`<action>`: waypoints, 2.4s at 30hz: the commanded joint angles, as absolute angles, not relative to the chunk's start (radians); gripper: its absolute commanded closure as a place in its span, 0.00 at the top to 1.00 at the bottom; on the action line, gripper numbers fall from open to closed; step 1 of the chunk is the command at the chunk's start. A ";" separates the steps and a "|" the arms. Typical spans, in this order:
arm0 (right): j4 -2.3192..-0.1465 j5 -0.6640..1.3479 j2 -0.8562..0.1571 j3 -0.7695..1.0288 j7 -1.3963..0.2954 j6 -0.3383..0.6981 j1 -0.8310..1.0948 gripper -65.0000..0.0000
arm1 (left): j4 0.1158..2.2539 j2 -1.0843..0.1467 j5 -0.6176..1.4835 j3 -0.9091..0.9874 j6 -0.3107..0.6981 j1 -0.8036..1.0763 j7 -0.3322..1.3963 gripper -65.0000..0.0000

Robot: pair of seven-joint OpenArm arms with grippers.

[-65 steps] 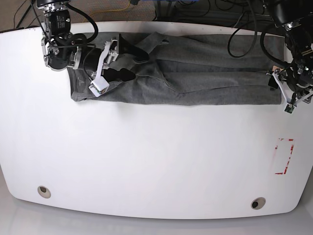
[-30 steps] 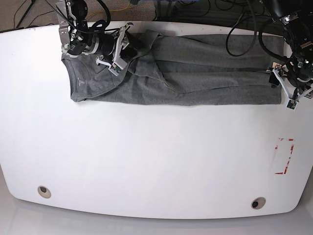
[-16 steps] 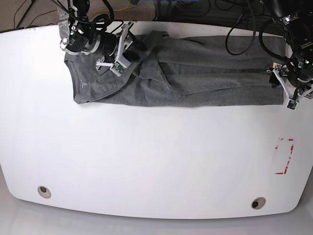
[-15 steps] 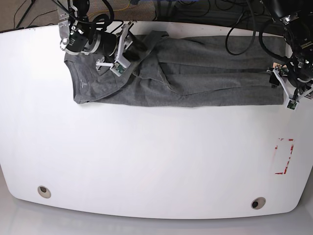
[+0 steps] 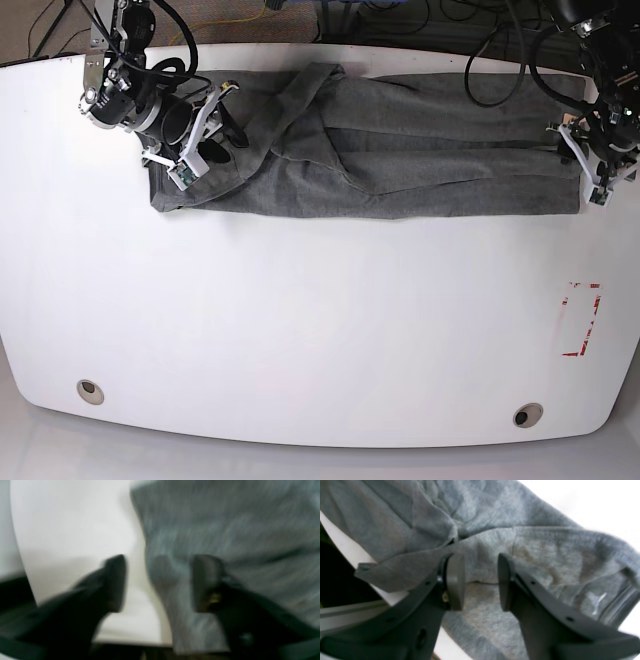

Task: Layout the t-shirt on the table in an organized manner, then fold the t-shirt properly
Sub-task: 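Press the sleeve flat with the right gripper and release it, then grasp the strip end with the left gripper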

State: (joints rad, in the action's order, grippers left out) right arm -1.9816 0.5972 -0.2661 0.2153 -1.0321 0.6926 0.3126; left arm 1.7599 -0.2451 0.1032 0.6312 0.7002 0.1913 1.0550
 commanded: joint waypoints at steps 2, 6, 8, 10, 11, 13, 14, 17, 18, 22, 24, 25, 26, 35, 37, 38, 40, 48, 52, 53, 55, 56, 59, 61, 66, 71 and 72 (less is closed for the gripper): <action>-1.991 0.573 -0.251 0.216 -1.013 0.698 0.300 0.31 | 1.773 -0.217 0.107 0.680 0.698 0.197 0.980 0.24; -1.982 0.493 -0.199 0.222 -1.001 0.698 0.291 0.31 | 1.762 -0.182 0.105 0.707 0.698 0.225 0.897 0.08; -1.977 0.443 -0.180 0.219 -0.974 0.698 0.285 0.31 | 1.748 -0.180 0.102 0.707 0.698 0.229 0.871 0.06; -1.960 0.397 -0.163 0.216 -0.943 0.698 0.283 0.31 | 1.732 -0.173 0.085 0.707 0.698 0.231 0.852 0.06; -1.943 0.363 -0.148 0.216 -0.923 0.698 0.278 0.31 | 1.713 -0.157 0.065 0.707 0.698 0.231 0.839 0.06; -1.911 0.328 -0.134 0.216 -0.900 0.698 0.275 0.31 | 1.690 -0.140 0.031 0.707 0.698 0.225 0.820 0.06; -1.896 0.317 -0.131 0.216 -0.894 0.698 0.275 0.31 | 1.679 -0.136 0.015 0.707 0.698 0.225 0.812 0.06; -1.825 0.300 -0.128 0.216 -0.852 0.698 0.254 0.30 | 1.633 -0.122 -0.031 0.704 0.698 0.223 0.771 0.06; -1.801 0.300 -0.128 0.216 -0.834 0.698 0.248 0.27 | 1.618 -0.122 -0.041 0.700 0.698 0.223 0.759 0.06; -1.684 0.295 -0.142 0.217 -0.780 0.698 0.232 0.15 | 1.560 -0.127 -0.053 0.653 0.698 0.205 0.737 0.06; -1.633 0.295 -0.166 0.217 -0.754 0.698 0.219 0.12 | 1.544 -0.131 -0.054 0.633 0.698 0.200 0.737 0.06; -1.616 0.297 -0.174 0.216 -0.746 0.698 0.214 0.12 | 1.543 -0.136 -0.054 0.627 0.698 0.200 0.737 0.06; -1.580 0.300 -0.193 0.216 -0.727 0.698 0.205 0.13 | 1.540 -0.142 -0.054 0.615 0.698 0.200 0.737 0.06; -1.403 0.302 -0.286 0.222 -0.627 0.698 0.137 0.13 | 1.540 -0.150 -0.054 0.515 0.698 0.194 0.739 0.06; -1.379 0.302 -0.302 0.222 -0.621 0.698 0.124 0.13 | 1.541 -0.150 -0.054 0.499 0.698 0.189 0.742 0.06; -1.371 0.302 -0.306 0.222 -0.618 0.698 0.117 0.13 | 1.541 -0.150 -0.054 0.498 0.698 0.185 0.742 0.06; -1.356 0.302 -0.315 0.222 -0.615 0.698 0.102 0.13 | 1.540 -0.148 -0.054 0.496 0.698 0.166 0.742 0.07; -1.319 0.300 -0.340 0.220 -0.610 0.698 0.050 0.13 | 1.537 -0.145 -0.051 0.493 0.698 0.110 0.806 0.07; -1.322 0.300 -0.341 0.220 -0.610 0.698 0.047 0.13 | 1.575 -0.148 -0.045 0.496 0.698 0.076 0.878 0.07; -1.322 0.300 -0.341 0.220 -0.610 0.698 0.044 0.13 | 1.592 -0.148 -0.042 0.499 0.698 0.070 0.892 0.07; -1.322 0.300 -0.340 0.220 -0.610 0.698 0.031 0.13 | 1.632 -0.148 -0.018 0.513 0.698 0.062 0.917 0.07; -1.322 0.300 -0.340 0.220 -0.611 0.698 0.028 0.13 | 1.647 -0.148 -0.004 0.522 0.698 0.061 0.928 0.07; -1.322 0.302 -0.340 0.217 -0.611 0.698 0.027 0.13 | 1.696 -0.150 0.061 0.575 0.698 0.050 0.986 0.12; -1.322 0.302 -0.338 0.217 -0.611 0.698 0.027 0.13 | 1.719 -0.151 0.107 0.613 0.698 0.027 1.030 0.22; -1.322 0.302 -0.326 0.216 -0.613 0.698 0.027 0.13 | 1.732 -0.151 0.199 0.719 0.698 -0.016 1.110 0.55; -1.322 0.302 -0.318 0.216 -0.613 0.698 0.027 0.13 | 1.696 -0.151 0.275 0.820 0.698 -0.059 1.168 0.76; -1.322 0.302 -0.317 0.216 -0.613 0.698 0.027 0.13 | 1.679 -0.151 0.295 0.839 0.698 -0.070 1.182 0.76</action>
State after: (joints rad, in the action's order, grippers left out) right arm -1.3209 0.3439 -0.3107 0.2161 -0.5682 0.7074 0.0284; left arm 1.6909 -0.1364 0.2649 0.8192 0.6975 -0.0448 1.1759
